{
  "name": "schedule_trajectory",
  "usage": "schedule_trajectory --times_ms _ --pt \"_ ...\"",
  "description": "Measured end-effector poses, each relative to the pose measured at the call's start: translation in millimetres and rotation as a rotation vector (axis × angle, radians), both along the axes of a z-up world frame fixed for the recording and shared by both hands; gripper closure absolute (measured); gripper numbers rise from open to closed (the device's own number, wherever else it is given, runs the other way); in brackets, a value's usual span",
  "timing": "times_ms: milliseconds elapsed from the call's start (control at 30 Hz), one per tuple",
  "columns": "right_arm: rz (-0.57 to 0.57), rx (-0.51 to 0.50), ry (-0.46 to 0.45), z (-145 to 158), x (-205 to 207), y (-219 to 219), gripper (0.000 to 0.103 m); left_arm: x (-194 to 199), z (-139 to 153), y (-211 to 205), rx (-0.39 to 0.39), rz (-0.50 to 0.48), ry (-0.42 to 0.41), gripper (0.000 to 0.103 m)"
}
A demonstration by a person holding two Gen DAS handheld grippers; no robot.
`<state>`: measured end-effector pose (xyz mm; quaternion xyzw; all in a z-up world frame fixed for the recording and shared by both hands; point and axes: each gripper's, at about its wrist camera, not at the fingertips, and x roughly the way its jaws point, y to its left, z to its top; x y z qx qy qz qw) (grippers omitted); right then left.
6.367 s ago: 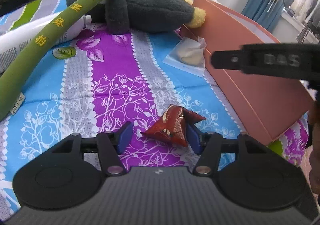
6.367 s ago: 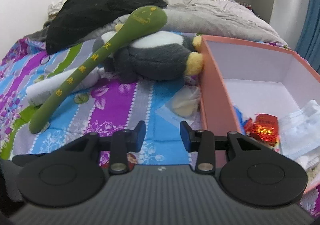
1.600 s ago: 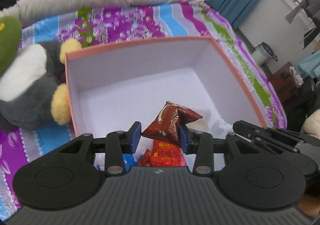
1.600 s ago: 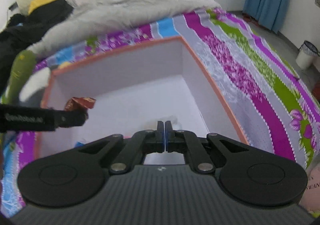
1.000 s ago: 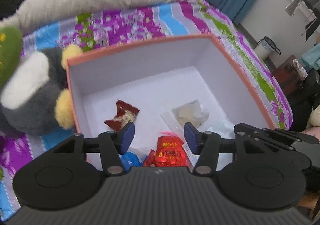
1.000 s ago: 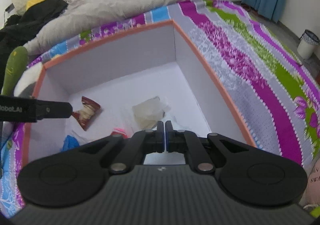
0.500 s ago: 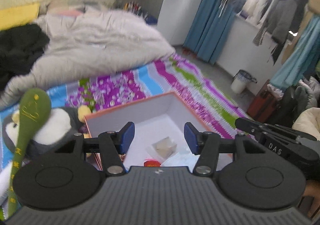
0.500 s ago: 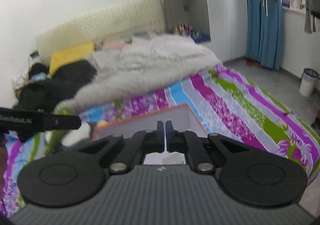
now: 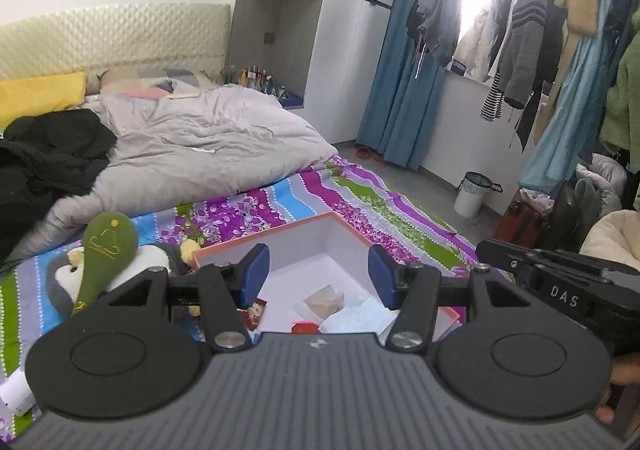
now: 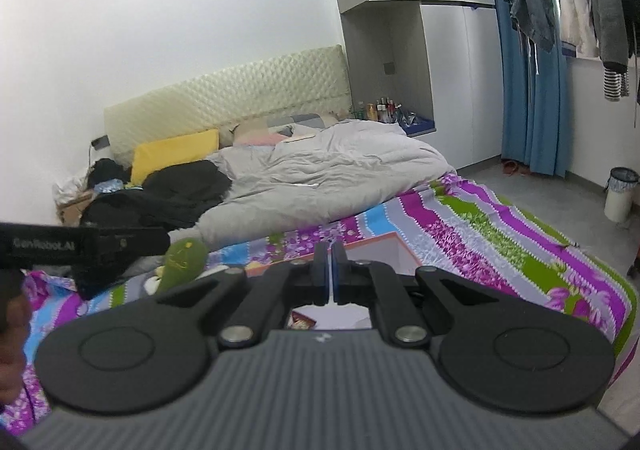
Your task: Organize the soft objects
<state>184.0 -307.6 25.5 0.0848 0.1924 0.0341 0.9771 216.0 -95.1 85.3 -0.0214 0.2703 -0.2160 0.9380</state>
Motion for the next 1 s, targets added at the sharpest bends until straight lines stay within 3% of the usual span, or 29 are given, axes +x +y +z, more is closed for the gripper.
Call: schedule_trajectory --times_ms 267,433,1000 --pt "0.001 -0.005 -0.012 -5.7 -36.5 11.7 0.097 -42.3 -16.0 8.7 -0.019 0.007 0.014 0.042" --pt "-0.010 -0.001 0.000 -16.2 -55.0 17.3 0.097 -62.1 -26.6 4.0 0.054 0.039 -0.013 0.042" --pt "-0.068 0.005 0.074 -56.4 -89.2 27.0 0.097 -80.6 -68.7 7.8 0.008 0.023 0.087 0.042"
